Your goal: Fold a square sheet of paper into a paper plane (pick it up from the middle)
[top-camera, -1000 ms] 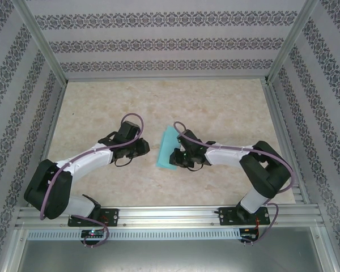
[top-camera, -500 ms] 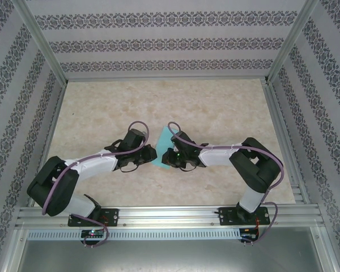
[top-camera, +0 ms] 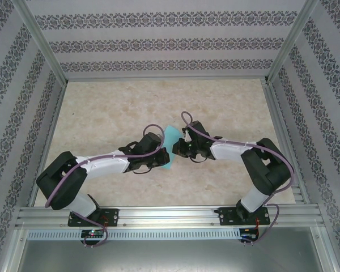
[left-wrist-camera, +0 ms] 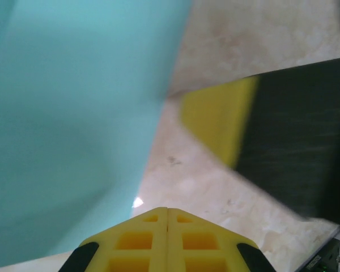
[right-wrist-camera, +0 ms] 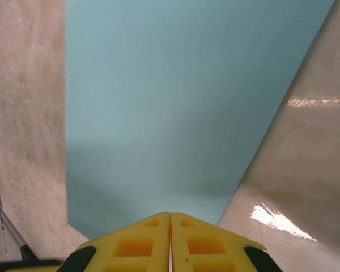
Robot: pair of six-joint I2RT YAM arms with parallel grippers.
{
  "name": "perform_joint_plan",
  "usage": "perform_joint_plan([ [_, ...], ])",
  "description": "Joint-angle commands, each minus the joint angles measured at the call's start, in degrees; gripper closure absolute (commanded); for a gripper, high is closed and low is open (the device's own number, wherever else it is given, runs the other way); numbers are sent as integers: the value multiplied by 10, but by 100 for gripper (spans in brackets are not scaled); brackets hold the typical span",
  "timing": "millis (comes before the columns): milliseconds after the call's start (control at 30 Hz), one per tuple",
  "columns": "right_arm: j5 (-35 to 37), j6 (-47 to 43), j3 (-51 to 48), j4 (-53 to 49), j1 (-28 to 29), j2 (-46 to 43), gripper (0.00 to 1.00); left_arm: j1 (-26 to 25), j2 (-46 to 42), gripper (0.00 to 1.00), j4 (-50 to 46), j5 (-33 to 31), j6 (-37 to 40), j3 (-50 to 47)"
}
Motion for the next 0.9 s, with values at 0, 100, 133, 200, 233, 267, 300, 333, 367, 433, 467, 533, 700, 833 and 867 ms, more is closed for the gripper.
perform_joint_plan([
  [0, -37, -33, 26, -2, -2, 29, 93, -9, -5, 96, -26, -43, -14, 13],
  [100, -48, -33, 35, 9, -3, 51, 96, -11, 11, 96, -12, -29, -21, 15],
  [133, -51, -33, 36, 11, -4, 57, 96, -12, 19, 96, -5, -23, -23, 15],
  [200, -51, -33, 37, 15, -5, 66, 97, -12, 34, 96, 11, -5, -26, 17],
  [233, -51, -33, 37, 15, -6, 68, 98, -12, 41, 96, 17, 1, -29, 17],
  [267, -51, -32, 35, 18, -7, 71, 98, -12, 47, 96, 25, 8, -31, 17],
  [300, -51, -32, 34, 19, -8, 73, 98, -12, 54, 96, 33, 16, -33, 16],
  [333, -50, -32, 33, 18, -10, 74, 98, -12, 60, 96, 37, 20, -34, 17],
  [367, -49, -31, 33, 19, -11, 76, 98, -12, 65, 96, 37, 21, -34, 18],
  [433, -49, -32, 32, 19, -12, 79, 98, -12, 74, 96, 36, 16, -34, 20],
  [467, -49, -33, 31, 19, -13, 80, 98, -12, 78, 96, 36, 14, -33, 20],
  [533, -49, -35, 33, 16, -12, 81, 98, -12, 87, 96, 39, 15, -33, 19],
  [700, -50, -38, 31, 16, -13, 81, 97, -12, 105, 96, 42, 20, -33, 17],
  [833, -60, -46, 29, 18, -13, 73, 98, -12, 107, 97, 31, 14, -35, 9],
  [867, -65, -48, 27, 21, -13, 70, 97, -12, 107, 97, 30, 14, -36, 7],
])
